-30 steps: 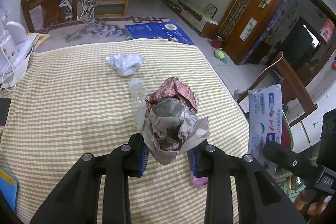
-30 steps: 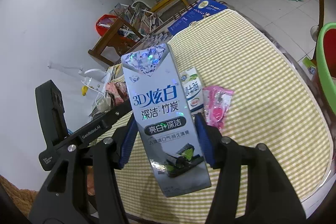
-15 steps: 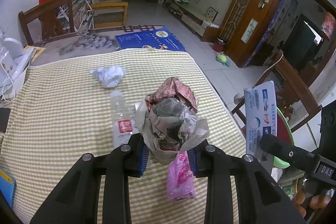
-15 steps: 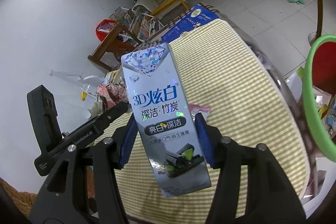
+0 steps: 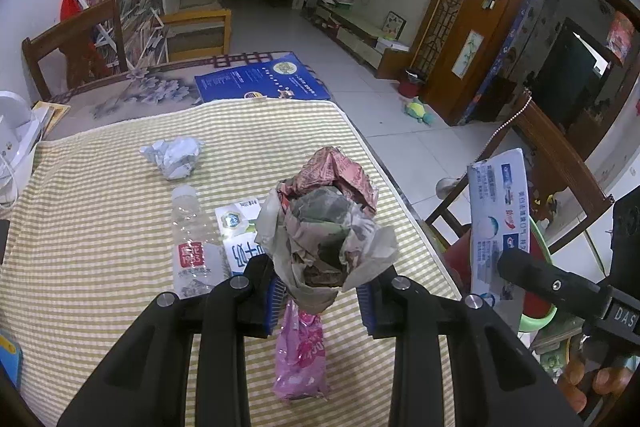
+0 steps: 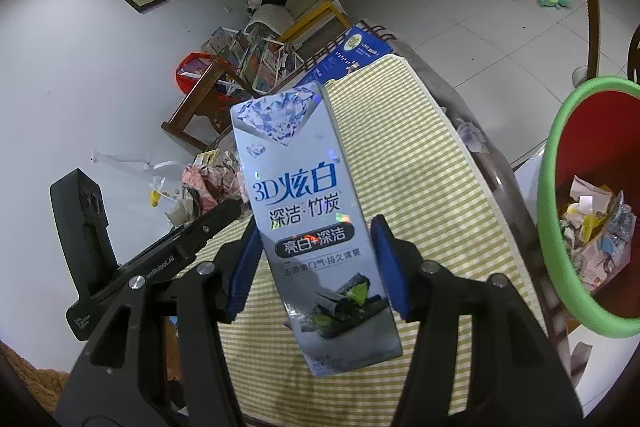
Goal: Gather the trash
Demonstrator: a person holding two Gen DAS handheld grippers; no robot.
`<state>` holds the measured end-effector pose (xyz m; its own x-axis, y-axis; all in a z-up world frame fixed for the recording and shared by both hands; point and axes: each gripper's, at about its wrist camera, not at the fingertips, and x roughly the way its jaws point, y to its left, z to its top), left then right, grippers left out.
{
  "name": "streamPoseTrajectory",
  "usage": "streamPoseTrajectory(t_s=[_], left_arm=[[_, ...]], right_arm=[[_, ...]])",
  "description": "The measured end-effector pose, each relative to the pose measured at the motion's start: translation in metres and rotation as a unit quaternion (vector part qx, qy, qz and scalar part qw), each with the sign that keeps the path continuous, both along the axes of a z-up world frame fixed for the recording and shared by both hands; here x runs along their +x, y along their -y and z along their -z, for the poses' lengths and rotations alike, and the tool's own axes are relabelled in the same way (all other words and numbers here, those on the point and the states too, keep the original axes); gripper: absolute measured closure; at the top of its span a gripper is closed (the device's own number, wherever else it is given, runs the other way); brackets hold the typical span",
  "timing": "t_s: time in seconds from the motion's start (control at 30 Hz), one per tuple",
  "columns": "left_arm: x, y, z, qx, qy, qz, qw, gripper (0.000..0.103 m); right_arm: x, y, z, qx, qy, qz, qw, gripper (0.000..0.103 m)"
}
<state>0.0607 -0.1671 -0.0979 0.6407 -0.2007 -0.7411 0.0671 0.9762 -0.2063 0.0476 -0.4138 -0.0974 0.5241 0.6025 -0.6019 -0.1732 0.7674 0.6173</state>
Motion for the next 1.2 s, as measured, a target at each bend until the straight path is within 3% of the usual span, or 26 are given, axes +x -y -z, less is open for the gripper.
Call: streamPoseTrajectory(t_s=[0.67,1.2], left_arm=[[0.006,0.032,0.001,0.011,-0.009,-0.003,0.9999,0.075],[0.021,0.096,-0.008,0.018,-0.002,0.05,0.9986,0.075]], right_arm=[[0.011,0.035,0.007,0.008,-0.009,0.003,1.0,0.05],[0.0,0.099,0.001,0.014,0.0,0.06,0.998,0.05]])
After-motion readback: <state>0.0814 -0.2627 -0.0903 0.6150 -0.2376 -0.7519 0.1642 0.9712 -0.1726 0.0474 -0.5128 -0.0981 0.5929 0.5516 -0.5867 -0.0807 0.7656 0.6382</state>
